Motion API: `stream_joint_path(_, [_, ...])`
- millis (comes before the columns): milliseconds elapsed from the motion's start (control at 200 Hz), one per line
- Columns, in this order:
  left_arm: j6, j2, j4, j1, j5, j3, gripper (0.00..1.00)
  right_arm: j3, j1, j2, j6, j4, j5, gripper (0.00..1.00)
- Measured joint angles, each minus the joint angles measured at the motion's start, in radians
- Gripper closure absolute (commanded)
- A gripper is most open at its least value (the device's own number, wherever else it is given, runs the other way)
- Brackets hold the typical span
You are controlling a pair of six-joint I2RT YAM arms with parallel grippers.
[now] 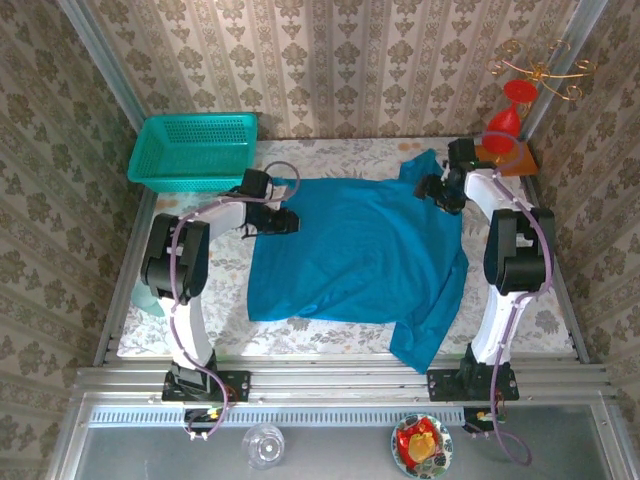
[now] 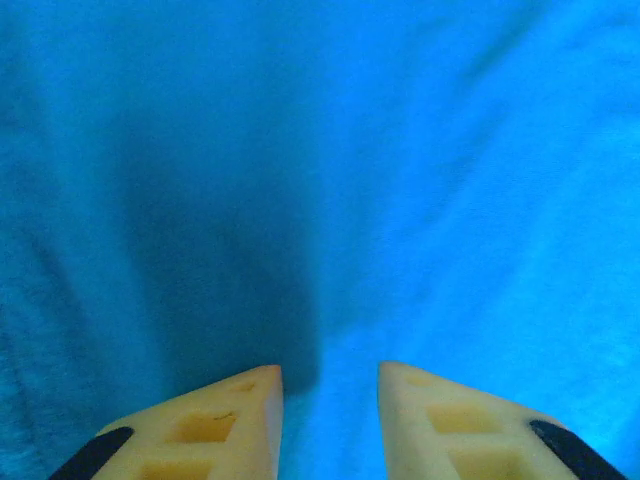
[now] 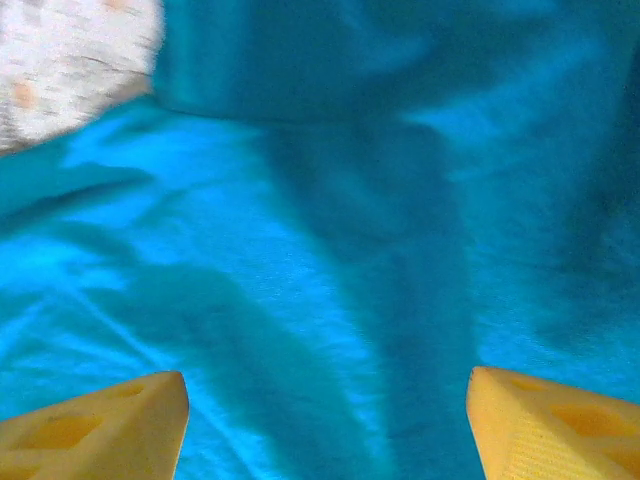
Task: Fold the inside-out t-shirt
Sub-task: Smooth out the T-shirt at the center of the table.
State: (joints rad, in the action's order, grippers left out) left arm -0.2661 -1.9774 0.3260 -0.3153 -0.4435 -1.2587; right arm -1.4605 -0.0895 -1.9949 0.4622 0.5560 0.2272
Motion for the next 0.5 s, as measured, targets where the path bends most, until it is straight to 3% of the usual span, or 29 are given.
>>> stream_joint_path(275, [-0.056, 0.074, -0.072, 0.094, -0.008, 0.137, 0.7, 0.122, -0.158, -0.005, 0.14, -0.104, 0.105, 0.27])
stream_joint_path(500, [-0.082, 0.092, -0.095, 0.122, -0.03, 0.17, 0.71, 0.174, -0.17, 0.069, 0.168, -0.1, 0.086, 0.32])
